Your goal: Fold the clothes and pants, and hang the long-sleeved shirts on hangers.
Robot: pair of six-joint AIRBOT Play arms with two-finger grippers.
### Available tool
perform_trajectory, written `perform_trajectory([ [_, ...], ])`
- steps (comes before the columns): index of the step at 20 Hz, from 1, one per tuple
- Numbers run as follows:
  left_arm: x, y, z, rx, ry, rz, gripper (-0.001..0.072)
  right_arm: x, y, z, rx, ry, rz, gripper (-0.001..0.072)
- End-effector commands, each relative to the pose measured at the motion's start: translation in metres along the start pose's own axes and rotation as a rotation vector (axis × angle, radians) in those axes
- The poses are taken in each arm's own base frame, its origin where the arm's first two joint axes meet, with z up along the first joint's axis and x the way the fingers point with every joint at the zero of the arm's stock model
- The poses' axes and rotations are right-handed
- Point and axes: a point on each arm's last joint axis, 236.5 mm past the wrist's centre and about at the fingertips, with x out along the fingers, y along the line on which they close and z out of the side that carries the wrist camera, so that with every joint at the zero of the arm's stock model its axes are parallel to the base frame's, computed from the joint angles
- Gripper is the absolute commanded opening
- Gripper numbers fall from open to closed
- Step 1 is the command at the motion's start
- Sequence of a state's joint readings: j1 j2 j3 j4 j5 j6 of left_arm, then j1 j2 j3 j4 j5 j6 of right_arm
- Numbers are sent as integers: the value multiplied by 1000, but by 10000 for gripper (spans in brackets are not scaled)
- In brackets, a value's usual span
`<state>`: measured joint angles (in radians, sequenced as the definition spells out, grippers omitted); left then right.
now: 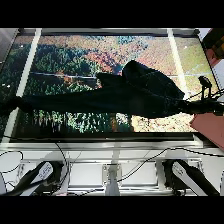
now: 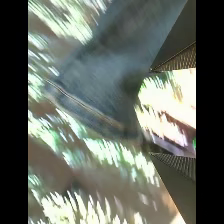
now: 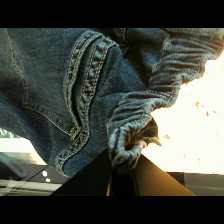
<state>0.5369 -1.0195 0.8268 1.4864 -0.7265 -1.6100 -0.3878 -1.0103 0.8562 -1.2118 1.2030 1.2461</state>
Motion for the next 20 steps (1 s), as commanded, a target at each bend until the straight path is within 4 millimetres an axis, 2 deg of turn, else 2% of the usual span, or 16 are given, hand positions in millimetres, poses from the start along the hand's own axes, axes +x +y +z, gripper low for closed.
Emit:
perform_trajectory([
  [1, -2, -31, 31, -161, -14, -136, 563, 0, -1, -3, -2, 13, -3, 51],
  [2, 7, -36, 32, -162, 36, -147, 563, 0, -1, -3, -2, 12, -4, 51],
  [6, 49, -52, 14, -126, 368, -163, 563, 0, -1, -3, -2, 12, -4, 51],
  [10, 85, -71, 20, -53, 453, -161, 564, 0, -1, -3, -2, 12, -4, 52],
  [14, 113, -52, 11, -114, 480, 23, 563, 0, 0, -4, -2, 16, -3, 52],
  [18, 122, -38, -10, -153, 554, 86, 563, 0, -1, -3, -1, 12, -4, 52],
  [20, 127, -37, -13, -181, 561, 98, 564, 0, -1, -3, -1, 12, -4, 52],
])
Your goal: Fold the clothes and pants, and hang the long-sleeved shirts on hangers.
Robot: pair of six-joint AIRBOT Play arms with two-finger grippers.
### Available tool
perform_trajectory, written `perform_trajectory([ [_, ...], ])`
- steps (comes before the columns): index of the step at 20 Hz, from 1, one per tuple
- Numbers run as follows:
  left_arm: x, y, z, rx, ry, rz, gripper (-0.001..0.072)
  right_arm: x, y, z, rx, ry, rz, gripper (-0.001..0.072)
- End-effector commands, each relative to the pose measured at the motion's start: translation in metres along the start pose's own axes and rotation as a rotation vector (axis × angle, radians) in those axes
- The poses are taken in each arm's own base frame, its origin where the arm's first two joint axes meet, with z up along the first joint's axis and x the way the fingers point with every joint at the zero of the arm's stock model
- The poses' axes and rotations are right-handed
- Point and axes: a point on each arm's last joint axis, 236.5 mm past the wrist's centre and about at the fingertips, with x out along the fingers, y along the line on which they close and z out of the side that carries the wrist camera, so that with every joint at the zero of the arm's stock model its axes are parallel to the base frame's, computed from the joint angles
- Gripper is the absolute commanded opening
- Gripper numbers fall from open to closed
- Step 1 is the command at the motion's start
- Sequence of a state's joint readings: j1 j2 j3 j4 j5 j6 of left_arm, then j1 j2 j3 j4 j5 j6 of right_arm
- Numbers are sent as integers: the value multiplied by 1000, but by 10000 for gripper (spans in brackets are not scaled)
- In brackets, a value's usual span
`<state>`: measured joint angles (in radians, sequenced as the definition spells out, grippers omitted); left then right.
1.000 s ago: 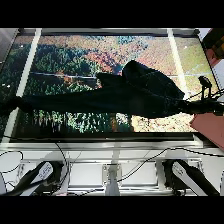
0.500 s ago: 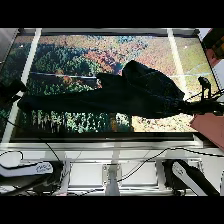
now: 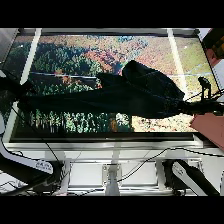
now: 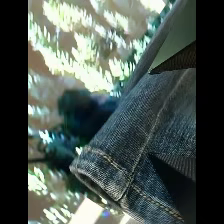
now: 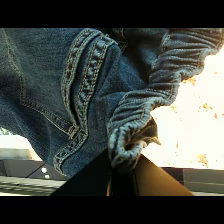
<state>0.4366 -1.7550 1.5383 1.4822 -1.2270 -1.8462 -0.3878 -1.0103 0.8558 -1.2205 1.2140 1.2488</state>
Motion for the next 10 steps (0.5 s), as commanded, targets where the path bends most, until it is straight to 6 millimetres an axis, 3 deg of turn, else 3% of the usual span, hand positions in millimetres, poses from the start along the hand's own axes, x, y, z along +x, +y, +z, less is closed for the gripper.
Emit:
perform_trajectory([
  [1, 12, 8, -1, -85, 20, 42, 565, 0, 0, 0, -1, -1, 0, 51],
  [4, 13, 7, 4, -105, 0, 35, 702, 0, 0, 1, -1, -2, -1, 52],
  [10, 30, 17, -24, -108, 134, 84, 669, 0, -3, 9, -2, -36, -12, 52],
])
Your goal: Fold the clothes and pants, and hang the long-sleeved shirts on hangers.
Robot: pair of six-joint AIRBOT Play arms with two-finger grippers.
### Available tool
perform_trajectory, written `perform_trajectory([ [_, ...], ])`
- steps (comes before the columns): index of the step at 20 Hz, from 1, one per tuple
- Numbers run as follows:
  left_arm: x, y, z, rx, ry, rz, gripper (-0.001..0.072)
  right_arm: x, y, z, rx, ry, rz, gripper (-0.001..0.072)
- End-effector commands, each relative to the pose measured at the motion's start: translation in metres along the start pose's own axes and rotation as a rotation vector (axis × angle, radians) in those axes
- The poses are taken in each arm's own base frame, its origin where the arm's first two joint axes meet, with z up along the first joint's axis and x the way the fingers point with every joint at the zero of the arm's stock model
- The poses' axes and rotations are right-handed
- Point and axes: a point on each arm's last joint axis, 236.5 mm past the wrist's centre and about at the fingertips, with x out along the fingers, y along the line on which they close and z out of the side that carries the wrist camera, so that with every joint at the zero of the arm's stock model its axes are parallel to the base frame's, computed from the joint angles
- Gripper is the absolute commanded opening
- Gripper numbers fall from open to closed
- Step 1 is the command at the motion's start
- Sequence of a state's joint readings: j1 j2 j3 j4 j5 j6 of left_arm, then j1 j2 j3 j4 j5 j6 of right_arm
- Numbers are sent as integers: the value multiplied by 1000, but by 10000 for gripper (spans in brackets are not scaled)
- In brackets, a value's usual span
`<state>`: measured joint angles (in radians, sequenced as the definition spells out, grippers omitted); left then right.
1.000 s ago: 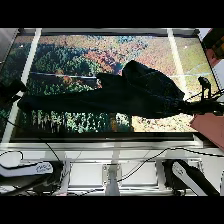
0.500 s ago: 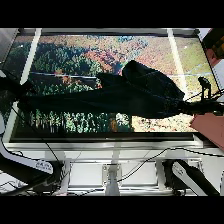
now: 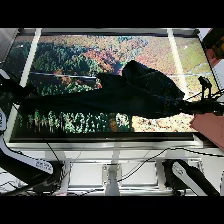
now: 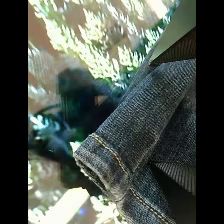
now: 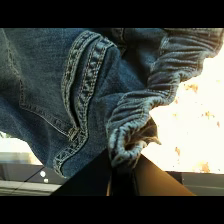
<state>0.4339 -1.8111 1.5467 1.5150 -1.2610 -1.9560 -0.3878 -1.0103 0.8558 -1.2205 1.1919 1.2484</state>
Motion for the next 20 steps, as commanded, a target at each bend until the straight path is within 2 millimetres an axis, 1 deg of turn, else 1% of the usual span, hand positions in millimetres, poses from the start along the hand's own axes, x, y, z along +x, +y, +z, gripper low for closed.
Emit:
perform_trajectory([
  [1, 13, 7, -14, -2, 76, 35, 568, 0, -1, 3, -1, -13, -4, 51],
  [2, 15, 8, -15, 12, 80, 36, 442, 0, -1, 3, -1, -12, -4, 52],
  [4, 14, 8, -12, 9, 73, 33, 135, 0, 0, 3, 0, -13, -3, 52],
  [5, 10, 7, -9, 20, 61, 27, 40, 0, 1, 4, 3, -16, 4, 52],
  [7, -5, 0, 6, 75, 12, 7, 38, 0, 4, 10, 10, -43, 15, 51],
  [9, -34, -14, 35, 109, -98, -33, 38, -1, 4, 27, 23, -113, 16, 52],
  [10, -57, -24, 55, 112, -182, -63, 37, -3, 3, 39, 39, -164, 14, 51],
  [11, -81, -34, 74, 114, -271, -100, 37, -8, 0, 55, 81, -231, 7, 51],
  [12, -112, -47, 95, 116, -377, -148, 37, -15, -2, 73, 118, -303, 1, 51],
  [13, -143, -61, 112, 127, -476, -203, 37, -27, -5, 94, 160, -387, -3, 50],
  [14, -178, -77, 127, 146, -582, -273, 36, -40, -8, 114, 195, -470, -8, 49],
  [15, -209, -92, 137, 161, -669, -340, 35, -59, -11, 137, 216, -559, -16, 48],
  [16, -239, -105, 143, 178, -741, -402, 35, -78, -13, 159, 221, -635, -21, 48],
  [17, -258, -112, 143, 186, -776, -443, 34, -93, -12, 176, 209, -675, -22, 48],
  [18, -264, -112, 139, 197, -780, -448, 35, -103, -10, 188, 191, -684, -25, 48],
  [19, -261, -110, 131, 233, -751, -423, 36, -105, -8, 192, 174, -659, -25, 48],
  [20, -253, -105, 121, 271, -700, -395, 36, -103, -7, 189, 155, -614, -33, 49],
])
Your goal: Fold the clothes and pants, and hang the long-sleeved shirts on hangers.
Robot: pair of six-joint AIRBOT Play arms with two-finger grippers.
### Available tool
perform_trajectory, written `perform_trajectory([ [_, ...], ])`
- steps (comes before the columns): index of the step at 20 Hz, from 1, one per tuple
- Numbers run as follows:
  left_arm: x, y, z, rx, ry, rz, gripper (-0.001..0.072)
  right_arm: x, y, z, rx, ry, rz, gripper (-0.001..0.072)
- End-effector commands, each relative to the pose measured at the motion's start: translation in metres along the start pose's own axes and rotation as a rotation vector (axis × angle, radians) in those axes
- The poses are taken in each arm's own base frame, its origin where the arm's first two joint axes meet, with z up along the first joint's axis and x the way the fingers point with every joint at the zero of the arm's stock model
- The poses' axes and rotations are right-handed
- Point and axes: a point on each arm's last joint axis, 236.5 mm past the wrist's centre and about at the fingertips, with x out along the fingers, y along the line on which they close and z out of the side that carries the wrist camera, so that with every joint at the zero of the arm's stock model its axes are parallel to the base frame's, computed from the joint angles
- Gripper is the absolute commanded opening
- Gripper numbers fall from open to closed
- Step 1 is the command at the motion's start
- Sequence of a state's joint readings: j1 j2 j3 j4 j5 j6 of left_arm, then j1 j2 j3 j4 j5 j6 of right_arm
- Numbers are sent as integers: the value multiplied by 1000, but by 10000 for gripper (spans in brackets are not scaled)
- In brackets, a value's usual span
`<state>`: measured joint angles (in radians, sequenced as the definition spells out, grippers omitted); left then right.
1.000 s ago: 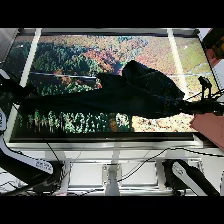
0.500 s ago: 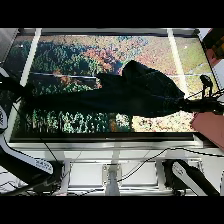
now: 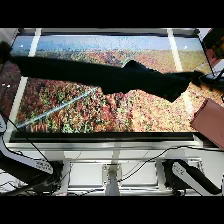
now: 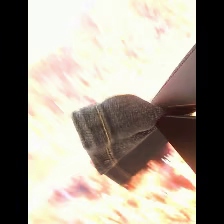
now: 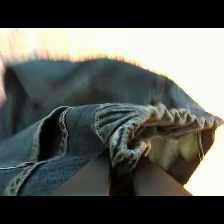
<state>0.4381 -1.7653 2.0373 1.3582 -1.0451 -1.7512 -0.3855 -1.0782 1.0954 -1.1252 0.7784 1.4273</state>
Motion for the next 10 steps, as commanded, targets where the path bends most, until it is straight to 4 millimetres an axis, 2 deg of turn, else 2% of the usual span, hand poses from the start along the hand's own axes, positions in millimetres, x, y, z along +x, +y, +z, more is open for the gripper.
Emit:
perform_trajectory([
  [1, -22, -9, -6, 100, 54, -26, 36, -7, 3, 19, -36, 33, -17, 50],
  [3, -25, 25, -48, 202, 237, 83, 36, -13, -6, -20, -86, 202, -46, 51],
  [4, -26, 46, -68, 213, 314, 146, 36, -18, -18, -45, -110, 309, -86, 50],
  [7, -37, 98, -134, 159, 559, 262, 36, -53, -46, -125, -166, 672, -165, 51],
  [8, -45, 114, -153, 147, 636, 304, 36, -66, -52, -146, -180, 772, -175, 50],
  [10, -58, 143, -190, 145, 765, 365, 35, -79, -61, -176, -179, 875, -196, 50],
])
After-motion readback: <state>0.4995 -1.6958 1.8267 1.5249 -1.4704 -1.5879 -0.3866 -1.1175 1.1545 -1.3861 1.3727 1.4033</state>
